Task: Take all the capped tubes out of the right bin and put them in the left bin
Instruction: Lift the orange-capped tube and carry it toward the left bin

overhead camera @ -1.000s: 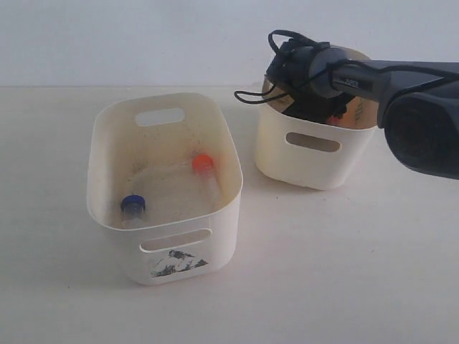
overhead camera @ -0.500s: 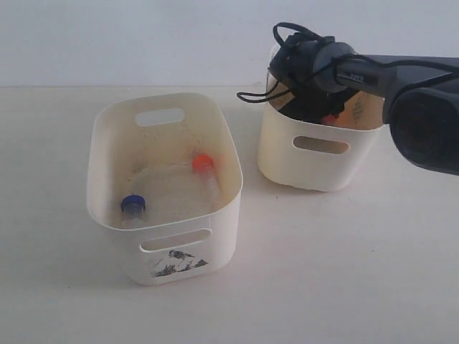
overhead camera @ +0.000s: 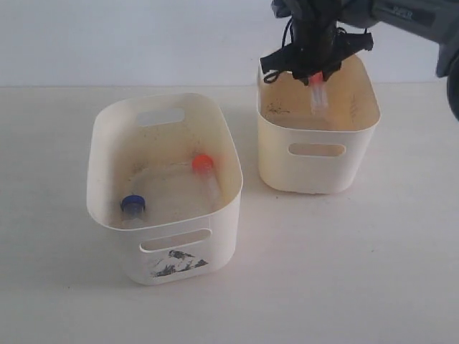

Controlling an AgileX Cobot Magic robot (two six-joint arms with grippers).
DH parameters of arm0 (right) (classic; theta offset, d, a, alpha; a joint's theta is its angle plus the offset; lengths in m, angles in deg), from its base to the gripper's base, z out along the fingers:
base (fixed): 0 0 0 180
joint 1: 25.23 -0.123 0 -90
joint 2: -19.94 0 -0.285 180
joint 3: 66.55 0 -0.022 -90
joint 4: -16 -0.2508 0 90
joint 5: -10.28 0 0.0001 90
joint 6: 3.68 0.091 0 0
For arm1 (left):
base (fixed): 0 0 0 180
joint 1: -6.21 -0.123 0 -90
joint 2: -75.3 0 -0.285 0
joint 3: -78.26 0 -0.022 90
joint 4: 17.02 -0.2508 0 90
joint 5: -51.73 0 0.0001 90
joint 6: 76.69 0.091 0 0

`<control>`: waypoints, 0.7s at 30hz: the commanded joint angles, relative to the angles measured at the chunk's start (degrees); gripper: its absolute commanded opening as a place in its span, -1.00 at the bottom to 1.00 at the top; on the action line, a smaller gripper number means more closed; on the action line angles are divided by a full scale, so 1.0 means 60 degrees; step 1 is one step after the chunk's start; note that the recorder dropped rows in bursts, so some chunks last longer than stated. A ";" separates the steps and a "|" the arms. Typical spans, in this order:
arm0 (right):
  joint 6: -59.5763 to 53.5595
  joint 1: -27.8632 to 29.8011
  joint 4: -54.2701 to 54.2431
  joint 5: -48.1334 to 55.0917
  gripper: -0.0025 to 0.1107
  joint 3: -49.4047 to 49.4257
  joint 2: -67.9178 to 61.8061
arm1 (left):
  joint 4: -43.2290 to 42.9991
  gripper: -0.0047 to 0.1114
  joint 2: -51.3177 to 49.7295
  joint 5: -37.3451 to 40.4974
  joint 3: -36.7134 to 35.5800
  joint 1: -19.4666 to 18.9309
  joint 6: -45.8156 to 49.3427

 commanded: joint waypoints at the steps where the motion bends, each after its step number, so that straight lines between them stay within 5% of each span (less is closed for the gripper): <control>1: -0.0584 0.0031 -0.1055 0.0504 -0.96 0.0046 0.1273 | 0.0107 -0.84 0.0016 -0.0090 0.0035 -0.0011 -0.0111; 6: -0.1340 -0.0272 -0.2860 0.1081 -0.96 0.0046 0.2563 | 0.0107 -0.84 0.0016 -0.0090 0.0035 -0.0011 -0.0111; 21: -0.1407 -0.3262 -0.3997 0.1219 -0.96 0.0791 0.3366 | 0.0107 -0.84 0.0016 -0.0090 0.0035 -0.0011 -0.0111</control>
